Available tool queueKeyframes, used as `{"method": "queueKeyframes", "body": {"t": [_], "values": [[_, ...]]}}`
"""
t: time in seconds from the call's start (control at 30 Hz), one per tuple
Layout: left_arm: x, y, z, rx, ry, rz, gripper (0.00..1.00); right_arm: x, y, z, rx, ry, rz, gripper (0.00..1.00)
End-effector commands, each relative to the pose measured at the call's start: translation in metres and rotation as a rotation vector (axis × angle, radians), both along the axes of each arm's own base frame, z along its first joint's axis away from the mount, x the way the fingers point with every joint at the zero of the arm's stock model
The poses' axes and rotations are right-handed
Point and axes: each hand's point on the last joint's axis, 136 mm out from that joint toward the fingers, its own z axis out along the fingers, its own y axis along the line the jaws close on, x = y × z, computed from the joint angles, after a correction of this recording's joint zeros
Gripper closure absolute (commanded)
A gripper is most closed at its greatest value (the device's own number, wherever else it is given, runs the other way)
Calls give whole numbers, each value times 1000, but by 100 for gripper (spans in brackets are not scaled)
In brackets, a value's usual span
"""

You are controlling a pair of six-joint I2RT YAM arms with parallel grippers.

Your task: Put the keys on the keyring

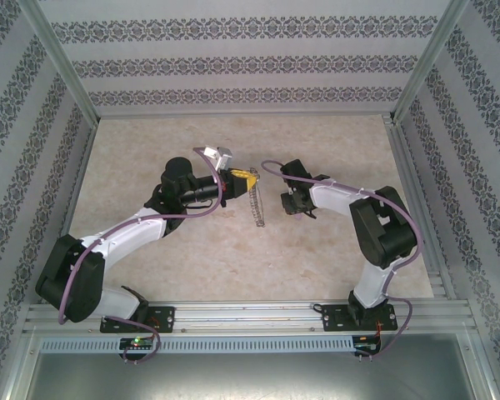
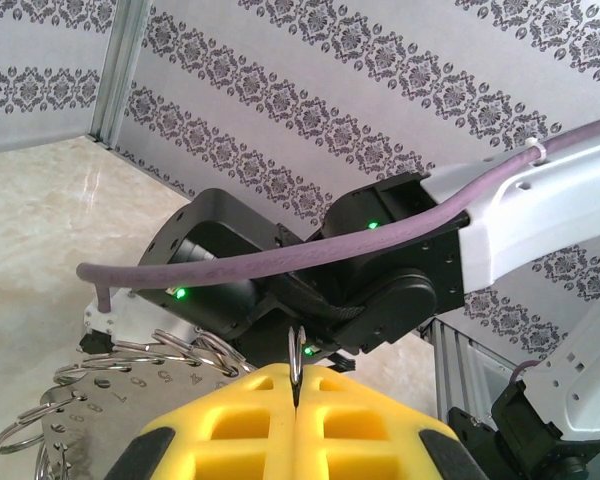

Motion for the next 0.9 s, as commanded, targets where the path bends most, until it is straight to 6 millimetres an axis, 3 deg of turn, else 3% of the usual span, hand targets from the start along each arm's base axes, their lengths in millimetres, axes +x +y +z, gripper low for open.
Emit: {"method": "queueKeyframes", "body": {"t": [0.0, 0.27, 0.43, 0.67, 0.87], "values": [[-4, -6, 27, -45, -83, -28, 100, 3, -9, -3, -13, 16, -44, 74], [-4, -6, 27, -48, -82, -26, 100, 6, -14, -2, 0, 23, -69, 87], [-4, -6, 26, -47, -83, -28, 100, 6, -17, 2, 3, 14, -77, 100], [-4, -6, 29, -54, -89, -28, 100, 6, -18, 13, 23, -14, -80, 100], [-4, -5, 28, -56, -85, -22, 100, 2, -3, 33, 135, -58, -68, 100]]}}
